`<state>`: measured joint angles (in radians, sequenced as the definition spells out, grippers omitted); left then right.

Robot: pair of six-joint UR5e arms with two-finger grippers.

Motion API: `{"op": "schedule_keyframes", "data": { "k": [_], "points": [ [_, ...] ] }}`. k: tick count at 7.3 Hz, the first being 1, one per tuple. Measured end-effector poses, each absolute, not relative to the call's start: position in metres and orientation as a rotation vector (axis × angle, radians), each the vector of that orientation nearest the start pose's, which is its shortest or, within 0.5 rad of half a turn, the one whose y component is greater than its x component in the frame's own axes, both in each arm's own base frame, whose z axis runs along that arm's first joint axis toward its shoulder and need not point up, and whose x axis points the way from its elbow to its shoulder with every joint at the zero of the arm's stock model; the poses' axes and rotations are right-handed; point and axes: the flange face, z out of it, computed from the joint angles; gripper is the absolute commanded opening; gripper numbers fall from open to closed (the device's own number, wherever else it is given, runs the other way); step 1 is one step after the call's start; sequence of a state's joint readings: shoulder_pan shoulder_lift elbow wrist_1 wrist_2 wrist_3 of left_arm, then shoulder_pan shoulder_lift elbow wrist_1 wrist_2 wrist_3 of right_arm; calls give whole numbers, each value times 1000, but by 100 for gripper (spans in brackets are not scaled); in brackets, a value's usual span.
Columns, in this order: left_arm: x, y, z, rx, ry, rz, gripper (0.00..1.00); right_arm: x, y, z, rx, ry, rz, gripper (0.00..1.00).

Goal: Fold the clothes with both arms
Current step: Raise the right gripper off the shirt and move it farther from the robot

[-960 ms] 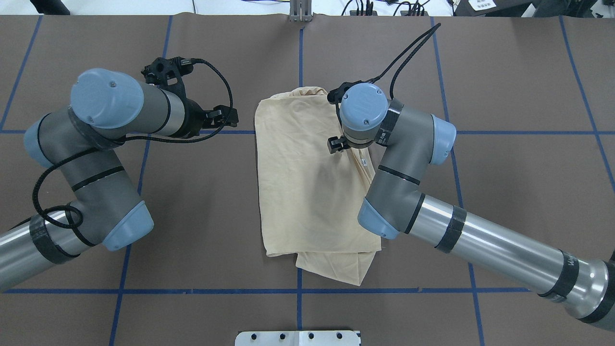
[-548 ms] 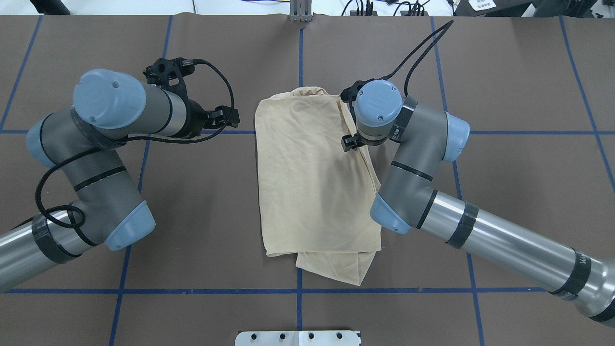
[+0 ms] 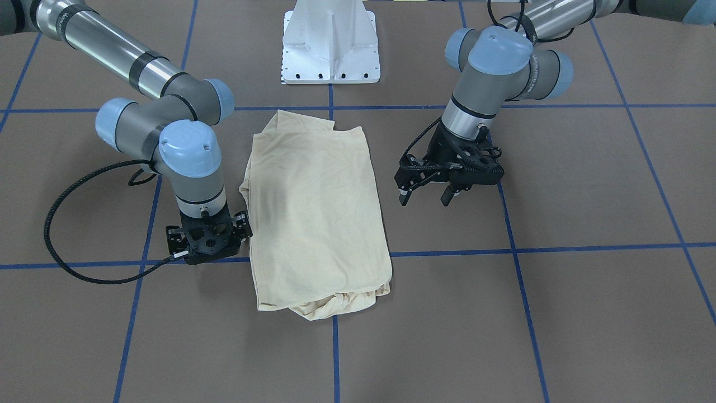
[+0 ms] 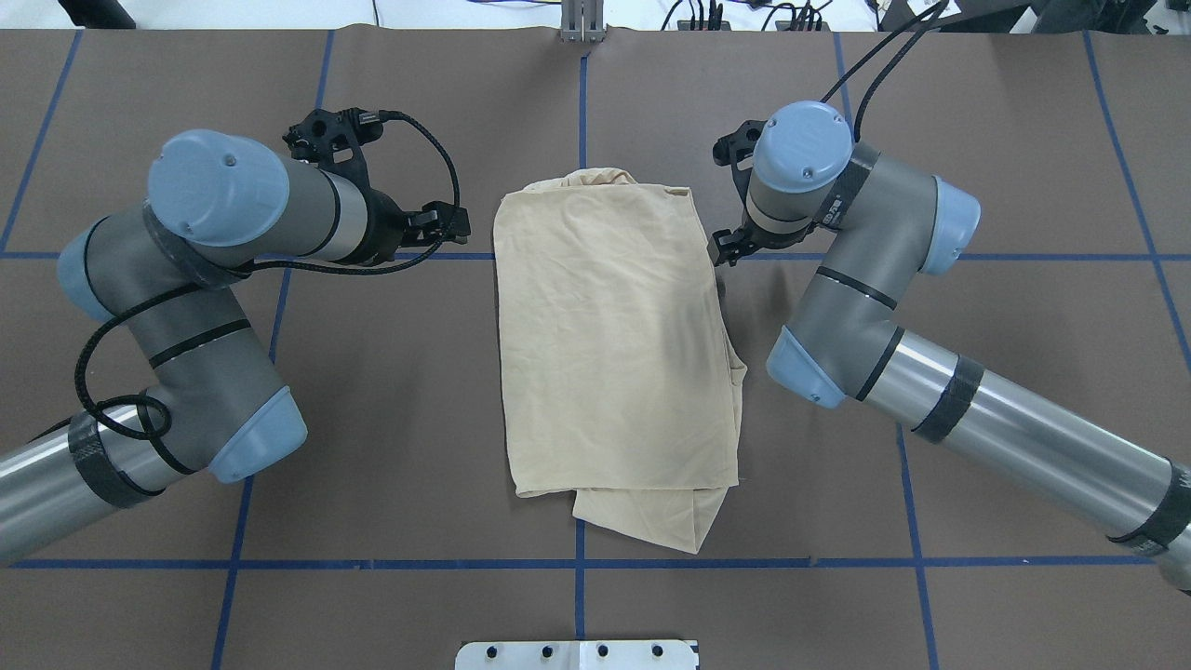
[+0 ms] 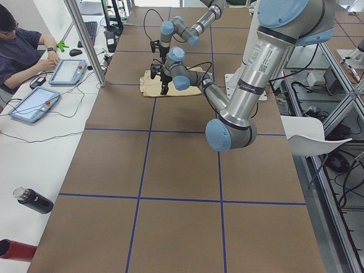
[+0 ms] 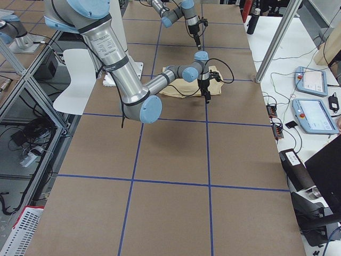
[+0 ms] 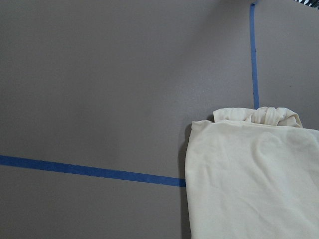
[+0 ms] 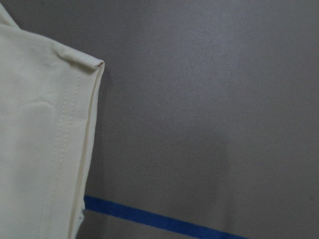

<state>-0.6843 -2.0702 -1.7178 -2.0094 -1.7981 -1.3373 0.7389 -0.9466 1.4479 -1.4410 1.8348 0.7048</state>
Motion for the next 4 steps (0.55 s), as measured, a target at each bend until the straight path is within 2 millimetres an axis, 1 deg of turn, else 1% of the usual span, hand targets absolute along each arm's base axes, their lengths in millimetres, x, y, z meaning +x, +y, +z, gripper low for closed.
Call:
{"op": "schedule_keyframes", "data": {
  "k": [1,2,3,4],
  "points": [
    [432,-496,254,297,1066,-280,100,-450,-573,325,266,-668,-202,100],
    [430,-493,250,297,1076,-283,100,-434,-567,317,256,-714,-204,100],
    [432,-483,241,281,1101,-293,100,-417,-552,315,249,-752,-208,100],
    [443,-461,229,236,1141,-311,100,-399,-533,314,229,-796,-199,100]
  ]
}}
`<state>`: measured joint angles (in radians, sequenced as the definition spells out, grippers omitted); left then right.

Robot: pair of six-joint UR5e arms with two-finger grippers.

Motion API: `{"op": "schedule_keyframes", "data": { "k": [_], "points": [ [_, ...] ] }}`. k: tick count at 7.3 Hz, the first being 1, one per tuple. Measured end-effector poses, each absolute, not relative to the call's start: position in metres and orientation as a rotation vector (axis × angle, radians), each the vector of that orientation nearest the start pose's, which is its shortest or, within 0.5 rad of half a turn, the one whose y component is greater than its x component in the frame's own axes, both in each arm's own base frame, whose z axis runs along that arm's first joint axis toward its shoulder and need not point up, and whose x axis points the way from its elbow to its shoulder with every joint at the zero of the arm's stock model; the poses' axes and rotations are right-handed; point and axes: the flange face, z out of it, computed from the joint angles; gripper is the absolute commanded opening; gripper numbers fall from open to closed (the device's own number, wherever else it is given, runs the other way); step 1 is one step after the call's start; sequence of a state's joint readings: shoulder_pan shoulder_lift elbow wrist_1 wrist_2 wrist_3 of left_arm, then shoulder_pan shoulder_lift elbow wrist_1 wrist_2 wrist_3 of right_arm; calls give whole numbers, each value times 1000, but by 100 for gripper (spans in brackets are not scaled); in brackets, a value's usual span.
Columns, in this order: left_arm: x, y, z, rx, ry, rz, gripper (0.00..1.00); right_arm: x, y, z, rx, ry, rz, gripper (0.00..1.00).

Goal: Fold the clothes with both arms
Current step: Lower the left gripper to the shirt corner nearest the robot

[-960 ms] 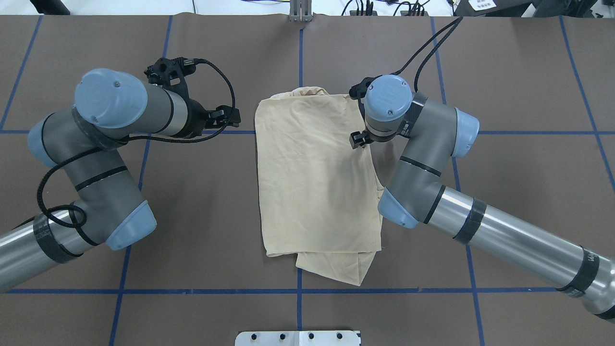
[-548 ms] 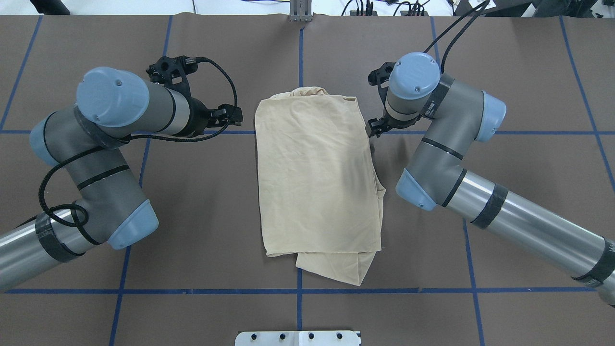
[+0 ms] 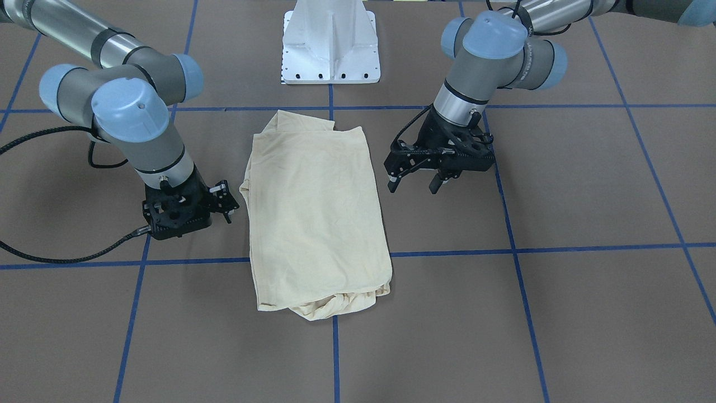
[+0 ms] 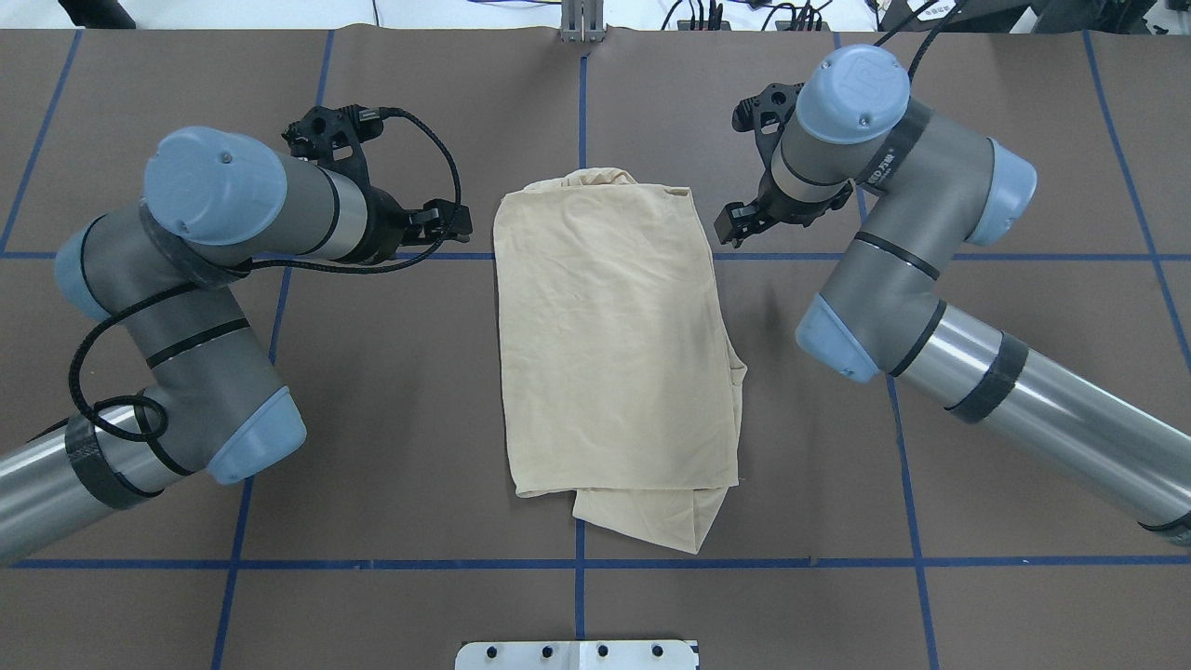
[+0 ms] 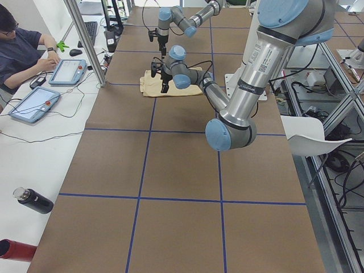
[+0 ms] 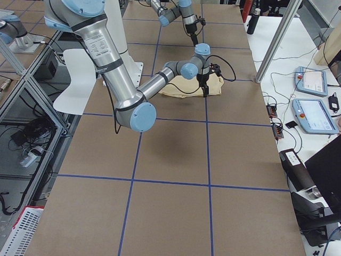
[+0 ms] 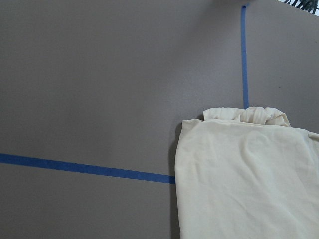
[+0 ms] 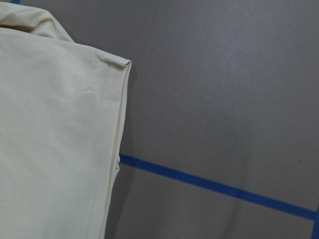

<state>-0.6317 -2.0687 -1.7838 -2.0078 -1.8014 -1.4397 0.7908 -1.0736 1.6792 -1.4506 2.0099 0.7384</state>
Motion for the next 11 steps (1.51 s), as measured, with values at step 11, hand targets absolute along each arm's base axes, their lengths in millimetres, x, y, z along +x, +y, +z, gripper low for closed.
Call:
{"op": "schedule_keyframes", "data": {
  "k": [11],
  "points": [
    [578,-271,259,-66,1158,-471,89,-355,-470,280,78,-976,-5,100]
  ]
}}
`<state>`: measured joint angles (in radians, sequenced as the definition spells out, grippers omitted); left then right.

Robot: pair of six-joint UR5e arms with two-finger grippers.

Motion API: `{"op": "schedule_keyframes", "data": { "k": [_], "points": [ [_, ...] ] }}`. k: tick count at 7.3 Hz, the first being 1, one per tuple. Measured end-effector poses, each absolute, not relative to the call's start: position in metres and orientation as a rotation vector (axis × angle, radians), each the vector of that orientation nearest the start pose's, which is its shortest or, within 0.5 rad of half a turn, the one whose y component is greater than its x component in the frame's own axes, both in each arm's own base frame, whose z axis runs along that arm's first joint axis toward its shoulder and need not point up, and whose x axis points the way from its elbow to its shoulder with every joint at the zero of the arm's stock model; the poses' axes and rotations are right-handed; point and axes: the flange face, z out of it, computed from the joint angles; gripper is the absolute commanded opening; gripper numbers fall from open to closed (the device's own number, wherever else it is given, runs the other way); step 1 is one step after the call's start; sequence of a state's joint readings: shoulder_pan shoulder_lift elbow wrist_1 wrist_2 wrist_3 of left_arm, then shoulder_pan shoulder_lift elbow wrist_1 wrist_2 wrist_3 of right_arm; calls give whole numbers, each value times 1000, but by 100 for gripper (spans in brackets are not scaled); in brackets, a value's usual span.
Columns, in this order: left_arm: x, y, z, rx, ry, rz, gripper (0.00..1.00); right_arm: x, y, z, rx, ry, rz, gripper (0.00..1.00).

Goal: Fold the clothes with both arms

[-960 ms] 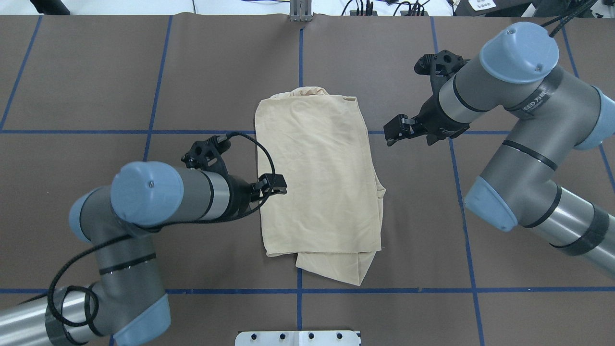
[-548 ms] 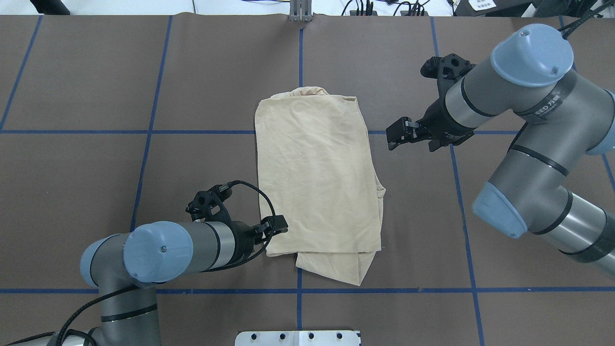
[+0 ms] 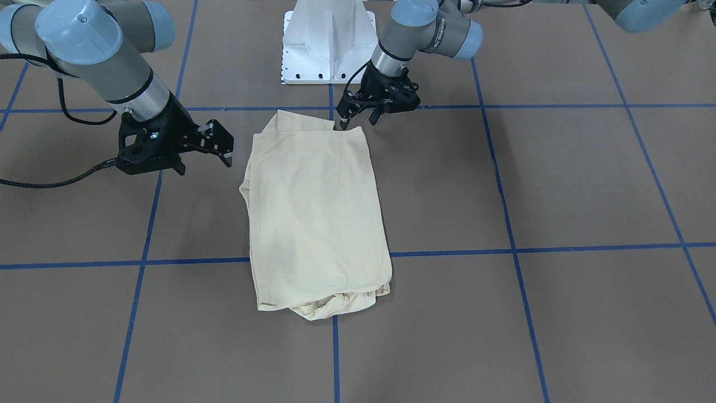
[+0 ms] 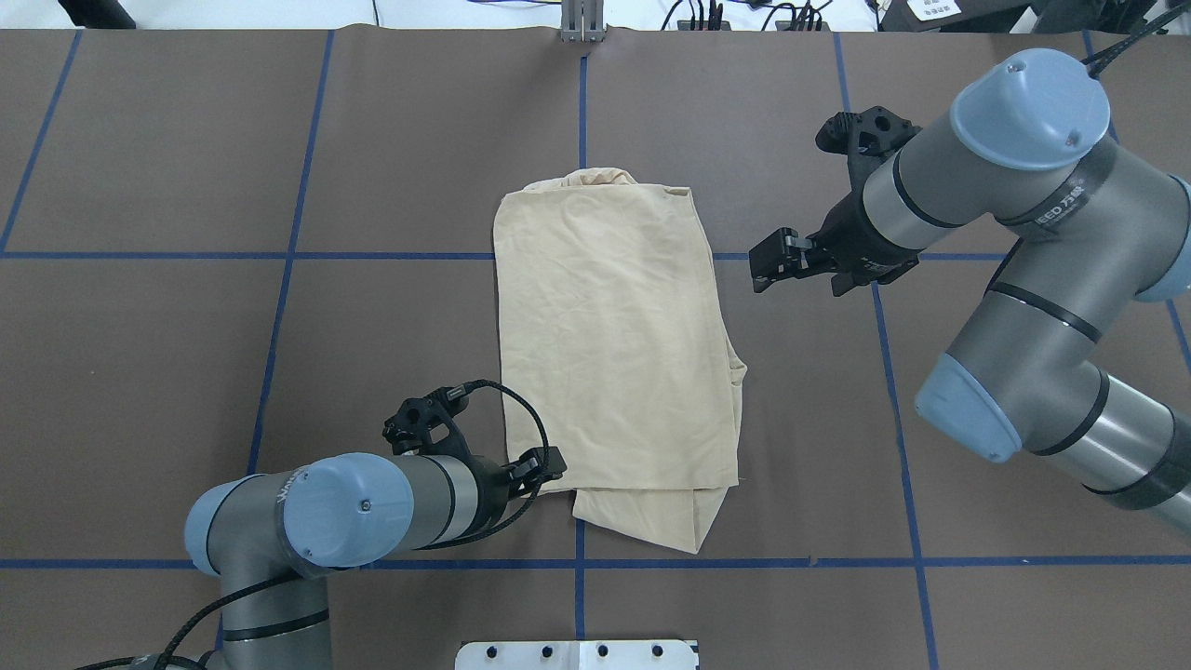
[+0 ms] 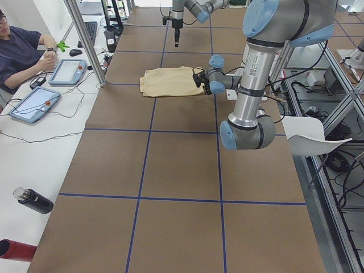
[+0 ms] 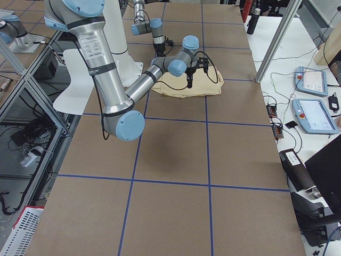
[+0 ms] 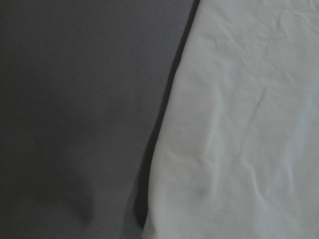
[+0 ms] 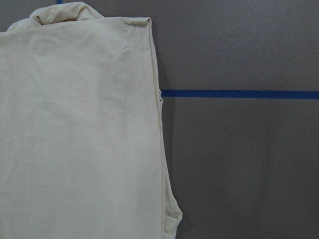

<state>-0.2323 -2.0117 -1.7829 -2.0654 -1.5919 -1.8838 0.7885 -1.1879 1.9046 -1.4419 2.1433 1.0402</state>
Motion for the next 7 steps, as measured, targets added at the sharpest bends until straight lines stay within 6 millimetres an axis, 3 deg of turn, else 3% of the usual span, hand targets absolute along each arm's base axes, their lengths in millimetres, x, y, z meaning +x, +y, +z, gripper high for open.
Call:
{"op": "schedule_keyframes", "data": {
  "k": [4,7],
  "points": [
    [585,-275,260,-62,1148,-474,80,-355,-470,281,76,-975,-5,100],
    [584,-280,258,-58,1151,-481,79,-356,-470,283,76,-972,-7,100]
  ]
}}
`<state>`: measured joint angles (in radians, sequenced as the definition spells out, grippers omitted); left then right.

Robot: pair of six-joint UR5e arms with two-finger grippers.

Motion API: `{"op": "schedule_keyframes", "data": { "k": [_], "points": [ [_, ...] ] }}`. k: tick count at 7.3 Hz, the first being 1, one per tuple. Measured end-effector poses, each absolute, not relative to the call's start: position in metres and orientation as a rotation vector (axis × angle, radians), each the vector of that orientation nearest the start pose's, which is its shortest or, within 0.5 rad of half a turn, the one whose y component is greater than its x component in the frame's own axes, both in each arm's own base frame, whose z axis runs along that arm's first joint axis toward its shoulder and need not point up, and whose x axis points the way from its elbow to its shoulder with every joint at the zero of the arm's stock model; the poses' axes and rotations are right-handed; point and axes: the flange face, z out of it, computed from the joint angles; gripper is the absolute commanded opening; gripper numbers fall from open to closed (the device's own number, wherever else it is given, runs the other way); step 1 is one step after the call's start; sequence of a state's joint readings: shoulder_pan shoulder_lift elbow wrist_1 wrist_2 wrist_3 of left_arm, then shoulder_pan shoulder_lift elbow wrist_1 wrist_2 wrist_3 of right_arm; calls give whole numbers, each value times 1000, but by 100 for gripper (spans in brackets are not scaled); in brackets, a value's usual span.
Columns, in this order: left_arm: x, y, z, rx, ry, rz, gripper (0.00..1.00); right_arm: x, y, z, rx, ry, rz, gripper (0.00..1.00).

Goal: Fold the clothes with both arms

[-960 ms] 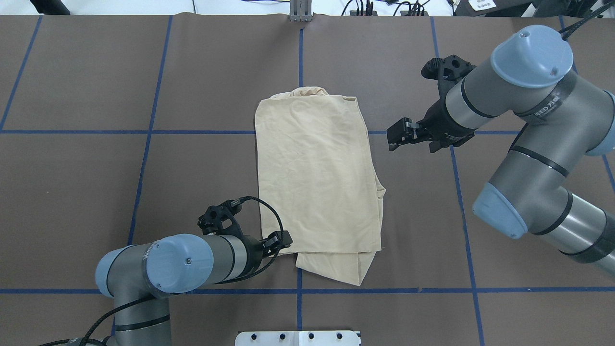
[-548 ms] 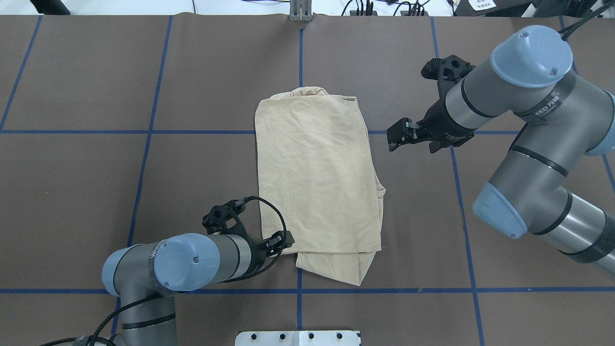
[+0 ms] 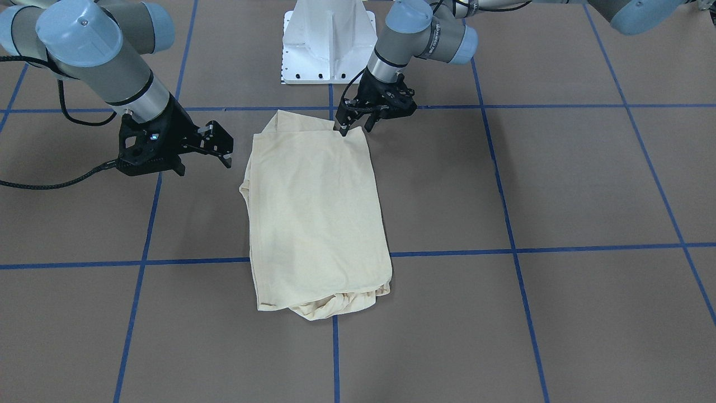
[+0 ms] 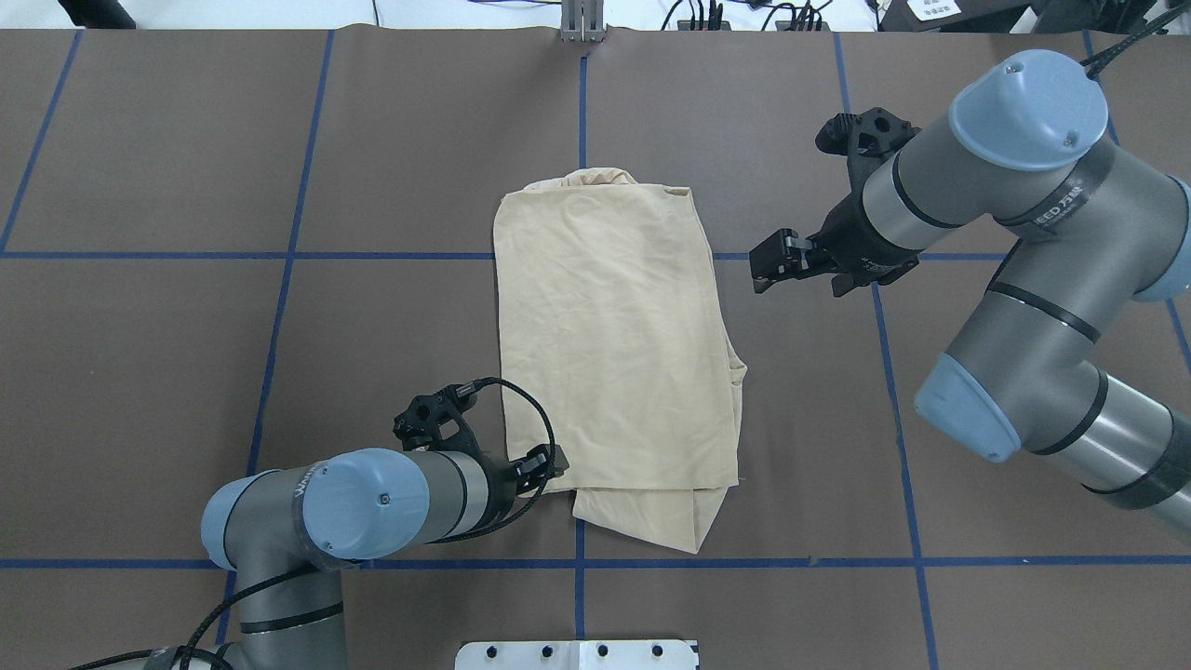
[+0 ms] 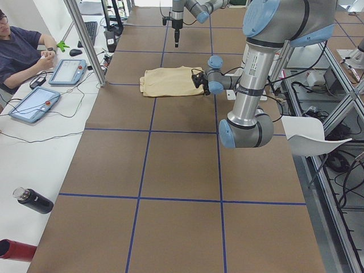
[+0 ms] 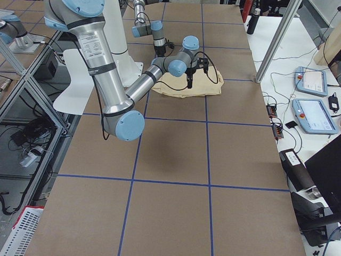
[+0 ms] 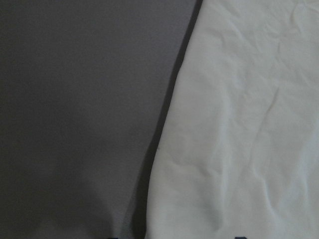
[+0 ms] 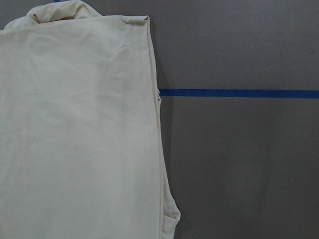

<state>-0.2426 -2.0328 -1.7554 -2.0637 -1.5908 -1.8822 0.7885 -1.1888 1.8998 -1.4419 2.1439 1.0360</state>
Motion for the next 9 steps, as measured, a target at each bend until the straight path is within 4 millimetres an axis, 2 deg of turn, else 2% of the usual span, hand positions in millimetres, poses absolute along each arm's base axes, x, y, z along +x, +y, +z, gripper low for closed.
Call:
{"op": "schedule_keyframes", "data": {
  "k": [6,7,8,9],
  "points": [
    [591,-284,256,-55,1147,-485,75,-356,-471,284,80,-969,-12,100],
    [593,-285,256,-55,1146,-485,68,-357,-471,283,80,-970,-13,100],
    [593,-285,256,-55,1145,-485,47,-357,-471,283,79,-970,-14,100],
    [593,-285,256,-56,1144,-486,19,-356,-471,283,79,-971,-14,100]
  ]
}}
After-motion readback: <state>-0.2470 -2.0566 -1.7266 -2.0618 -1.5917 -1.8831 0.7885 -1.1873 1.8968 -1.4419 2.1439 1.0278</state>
